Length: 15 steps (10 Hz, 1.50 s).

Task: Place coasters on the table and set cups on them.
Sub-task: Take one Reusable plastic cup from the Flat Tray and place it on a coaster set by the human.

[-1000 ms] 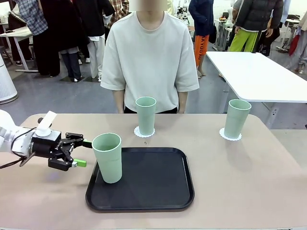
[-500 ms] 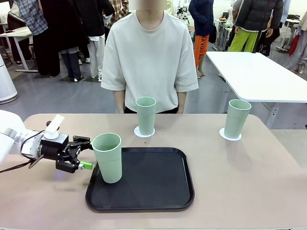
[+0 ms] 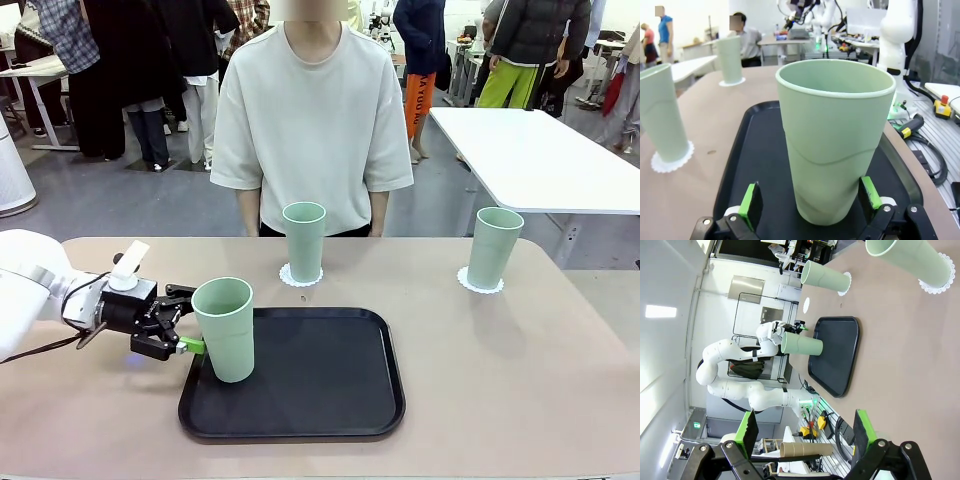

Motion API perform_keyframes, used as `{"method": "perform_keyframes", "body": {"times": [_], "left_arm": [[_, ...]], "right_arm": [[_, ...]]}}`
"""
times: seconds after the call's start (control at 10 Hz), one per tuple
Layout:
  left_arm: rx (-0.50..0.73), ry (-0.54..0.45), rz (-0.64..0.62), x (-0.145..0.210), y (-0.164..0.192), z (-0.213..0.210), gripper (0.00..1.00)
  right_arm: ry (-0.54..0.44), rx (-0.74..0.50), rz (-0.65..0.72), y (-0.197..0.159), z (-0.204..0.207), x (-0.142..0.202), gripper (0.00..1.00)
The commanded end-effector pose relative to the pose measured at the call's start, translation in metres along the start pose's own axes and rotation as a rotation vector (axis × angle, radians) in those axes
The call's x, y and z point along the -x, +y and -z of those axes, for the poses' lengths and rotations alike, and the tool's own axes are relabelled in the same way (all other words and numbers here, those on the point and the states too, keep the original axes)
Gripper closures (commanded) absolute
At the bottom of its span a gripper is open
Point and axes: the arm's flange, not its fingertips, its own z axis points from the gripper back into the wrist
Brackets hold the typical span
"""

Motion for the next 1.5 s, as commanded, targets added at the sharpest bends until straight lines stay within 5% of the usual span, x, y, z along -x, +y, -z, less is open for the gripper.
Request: {"method": "perform_keyframes", "body": {"times": [0.0,1.4], "left_arm": [[-0.017,0.005,0.016,0.002,0.003,0.009,0.00],[0.120,0.007,0.061,-0.001,-0.007,0.056,0.00]], "right_arm": [[-0.007,0.002,0.010,0.001,0.000,-0.002,0.00],[-0.007,0.002,0.010,0.001,0.000,-0.002,0.00]]}}
